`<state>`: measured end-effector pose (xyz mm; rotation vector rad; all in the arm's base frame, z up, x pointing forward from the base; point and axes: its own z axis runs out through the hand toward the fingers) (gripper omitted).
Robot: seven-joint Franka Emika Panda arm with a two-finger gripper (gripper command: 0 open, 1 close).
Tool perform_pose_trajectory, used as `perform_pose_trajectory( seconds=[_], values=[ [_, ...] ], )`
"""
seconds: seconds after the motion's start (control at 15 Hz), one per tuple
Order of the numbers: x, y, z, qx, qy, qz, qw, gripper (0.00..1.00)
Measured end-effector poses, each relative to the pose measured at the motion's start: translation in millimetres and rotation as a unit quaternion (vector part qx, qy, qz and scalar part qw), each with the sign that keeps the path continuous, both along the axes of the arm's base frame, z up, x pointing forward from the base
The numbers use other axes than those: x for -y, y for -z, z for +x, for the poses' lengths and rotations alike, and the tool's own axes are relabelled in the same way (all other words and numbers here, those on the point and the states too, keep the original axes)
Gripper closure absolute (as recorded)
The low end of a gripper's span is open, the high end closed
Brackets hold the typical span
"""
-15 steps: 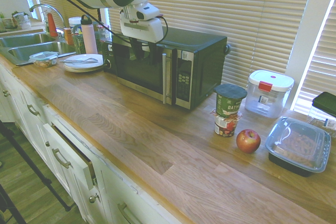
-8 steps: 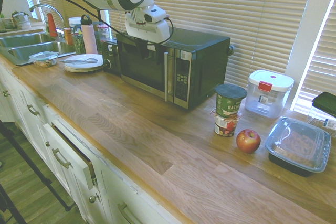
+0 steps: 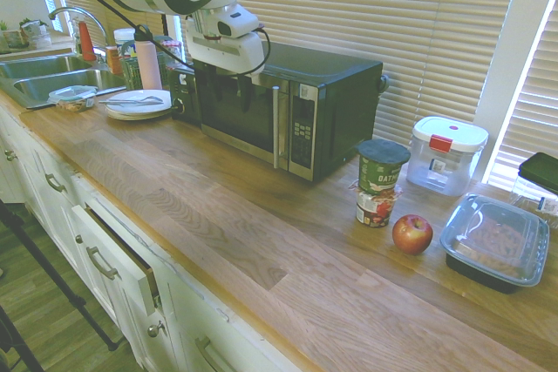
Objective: Close the microwave
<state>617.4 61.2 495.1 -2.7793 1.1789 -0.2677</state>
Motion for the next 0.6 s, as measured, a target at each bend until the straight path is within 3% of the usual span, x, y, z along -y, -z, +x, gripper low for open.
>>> perform_pose_trajectory(
  seconds=[0.27, 0.6],
  values=[
    [28, 38, -55, -0.04, -0.012, -0.001, 0.999, 0.0],
    [45, 77, -133, -0.057, -0.025, 0.019, 0.998, 0.0]
  ],
)
